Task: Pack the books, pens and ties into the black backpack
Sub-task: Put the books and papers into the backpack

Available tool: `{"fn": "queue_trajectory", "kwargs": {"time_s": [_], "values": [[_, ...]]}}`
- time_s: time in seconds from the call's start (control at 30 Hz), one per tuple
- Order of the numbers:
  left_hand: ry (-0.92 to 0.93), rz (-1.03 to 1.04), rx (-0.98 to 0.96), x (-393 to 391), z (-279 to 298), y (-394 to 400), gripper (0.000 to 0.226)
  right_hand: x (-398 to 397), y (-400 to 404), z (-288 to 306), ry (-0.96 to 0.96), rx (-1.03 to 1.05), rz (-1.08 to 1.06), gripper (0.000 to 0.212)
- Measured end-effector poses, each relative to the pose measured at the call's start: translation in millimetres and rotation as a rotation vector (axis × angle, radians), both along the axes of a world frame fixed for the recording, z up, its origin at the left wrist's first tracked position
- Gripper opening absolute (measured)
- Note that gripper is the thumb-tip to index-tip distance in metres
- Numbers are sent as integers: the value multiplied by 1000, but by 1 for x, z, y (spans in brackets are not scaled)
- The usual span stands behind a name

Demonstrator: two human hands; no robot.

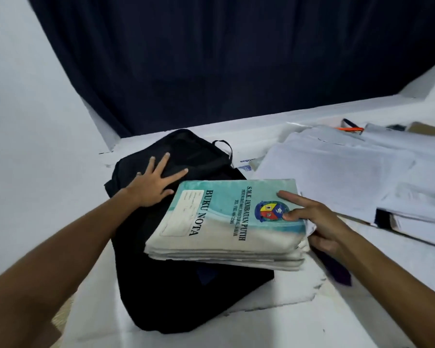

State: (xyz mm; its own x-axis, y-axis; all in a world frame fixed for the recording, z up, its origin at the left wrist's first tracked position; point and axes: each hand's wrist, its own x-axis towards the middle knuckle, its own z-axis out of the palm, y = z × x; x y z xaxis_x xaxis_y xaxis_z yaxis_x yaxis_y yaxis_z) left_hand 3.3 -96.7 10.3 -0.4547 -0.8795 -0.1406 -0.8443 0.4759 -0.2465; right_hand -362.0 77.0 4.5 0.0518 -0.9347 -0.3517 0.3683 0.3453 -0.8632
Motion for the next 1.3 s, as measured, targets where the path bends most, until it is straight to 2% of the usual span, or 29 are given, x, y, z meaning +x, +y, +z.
{"fn": "queue_trajectory", "kwargs": {"time_s": [0.13,0.3,0.47,0.7,0.83,0.9,0.97,1.03,1.13,1.17,1.23,1.3], "values": [[8,-59,-7,4,19,-23,77,22,17,3,31,5,-118,60],[184,-180,68,4,62,-58,80,64,19,10,-67,-10,-290,65],[158,-186,73,4,99,-76,76,127,-6,0,-97,-57,-454,72],[170,-210,109,8,99,-65,75,198,-49,-11,-126,-37,-545,73],[159,-161,140,20,89,-64,79,205,-64,-15,-71,-18,-410,78],[172,-157,141,26,88,-62,83,192,-67,-12,-73,48,-220,82],[180,-167,144,25,86,-58,85,170,-64,-1,-16,121,67,85],[134,-110,123,10,83,-51,79,142,-57,16,49,159,318,85],[103,23,29,-32,81,-28,64,99,-49,46,142,98,464,77],[189,17,-2,-53,82,-16,58,80,-47,58,184,57,463,71],[487,-39,10,-102,82,14,48,38,-42,78,265,-12,395,59],[733,-62,142,-158,77,49,41,-10,-38,92,330,-47,256,48]]}}
